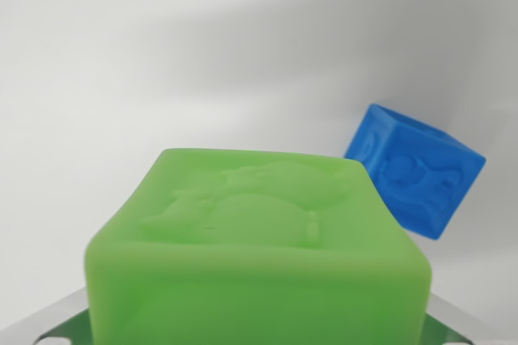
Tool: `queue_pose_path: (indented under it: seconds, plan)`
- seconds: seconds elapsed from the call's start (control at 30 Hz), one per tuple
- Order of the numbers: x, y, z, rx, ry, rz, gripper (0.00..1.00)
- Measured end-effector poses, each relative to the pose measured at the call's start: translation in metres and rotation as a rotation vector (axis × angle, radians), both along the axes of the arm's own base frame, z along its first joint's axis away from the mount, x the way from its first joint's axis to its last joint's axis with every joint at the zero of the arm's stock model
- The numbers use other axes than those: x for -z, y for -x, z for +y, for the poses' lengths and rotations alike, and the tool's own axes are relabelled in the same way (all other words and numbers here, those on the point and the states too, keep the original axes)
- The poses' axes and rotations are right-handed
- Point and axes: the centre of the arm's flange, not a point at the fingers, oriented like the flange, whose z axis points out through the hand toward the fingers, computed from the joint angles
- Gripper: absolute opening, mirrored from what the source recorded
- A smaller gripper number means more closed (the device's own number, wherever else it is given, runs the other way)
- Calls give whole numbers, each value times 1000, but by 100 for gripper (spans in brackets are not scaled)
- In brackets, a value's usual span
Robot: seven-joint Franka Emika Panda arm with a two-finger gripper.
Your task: Stack cube
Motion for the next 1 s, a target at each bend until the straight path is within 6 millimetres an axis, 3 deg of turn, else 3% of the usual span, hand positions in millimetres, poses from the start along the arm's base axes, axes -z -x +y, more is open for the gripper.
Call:
queue_pose_path:
  seconds: [1.0]
  plan:
    - [-7,13,-33,193,1,-2,0]
